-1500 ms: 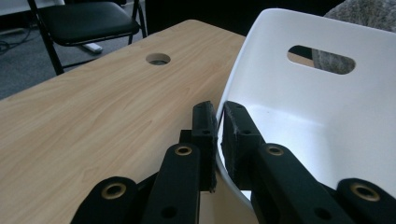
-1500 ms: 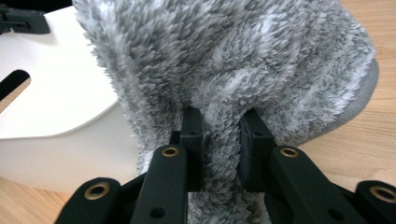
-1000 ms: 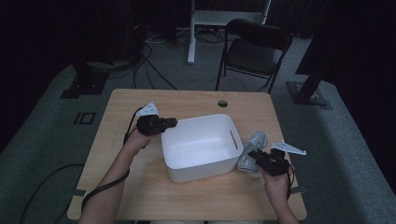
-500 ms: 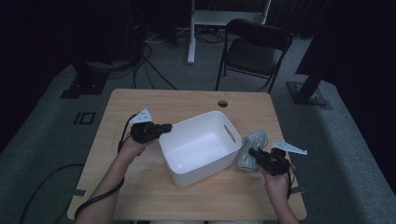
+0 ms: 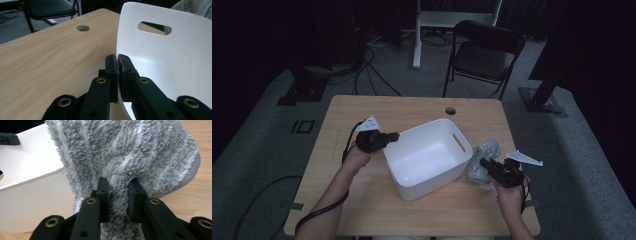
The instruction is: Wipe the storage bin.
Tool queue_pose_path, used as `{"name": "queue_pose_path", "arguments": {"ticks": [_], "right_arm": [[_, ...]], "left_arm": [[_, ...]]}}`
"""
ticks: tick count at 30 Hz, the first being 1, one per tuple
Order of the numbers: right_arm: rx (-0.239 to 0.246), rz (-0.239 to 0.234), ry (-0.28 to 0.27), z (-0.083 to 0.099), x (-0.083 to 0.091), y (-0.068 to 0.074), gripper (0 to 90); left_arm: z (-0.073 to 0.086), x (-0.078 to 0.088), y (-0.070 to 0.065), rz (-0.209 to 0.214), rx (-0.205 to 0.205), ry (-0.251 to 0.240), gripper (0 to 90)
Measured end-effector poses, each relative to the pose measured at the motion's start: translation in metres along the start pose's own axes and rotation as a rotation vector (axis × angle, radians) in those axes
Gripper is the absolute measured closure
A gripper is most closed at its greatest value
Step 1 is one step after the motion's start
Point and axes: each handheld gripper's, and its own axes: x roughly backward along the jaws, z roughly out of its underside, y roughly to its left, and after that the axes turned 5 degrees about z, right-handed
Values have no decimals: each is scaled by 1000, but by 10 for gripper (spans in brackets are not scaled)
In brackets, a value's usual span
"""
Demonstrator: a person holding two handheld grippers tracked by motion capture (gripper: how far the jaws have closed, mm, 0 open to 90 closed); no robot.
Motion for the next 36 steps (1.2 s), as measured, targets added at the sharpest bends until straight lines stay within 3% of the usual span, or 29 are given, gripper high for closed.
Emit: {"name": "queue_pose_path", "arguments": {"ticks": [12,22,27,32,36], "right_arm": [[2,2,-5,-1,1,1,752],[32,-9,-29,-5,8,10,752],[66,-48,-65,-13,15,20,752],[95,-70,-58,-18,4,33,752],[124,-74,-13,-14,-15,43,753]], "left_arm": [[15,20,-17,-99,50,-34,875],[17,21,-19,-106,62,-35,873],[18,21,-17,-92,72,-43,870],[18,21,-17,-88,63,-39,871],[18,21,-16,-76,59,-42,871]]}}
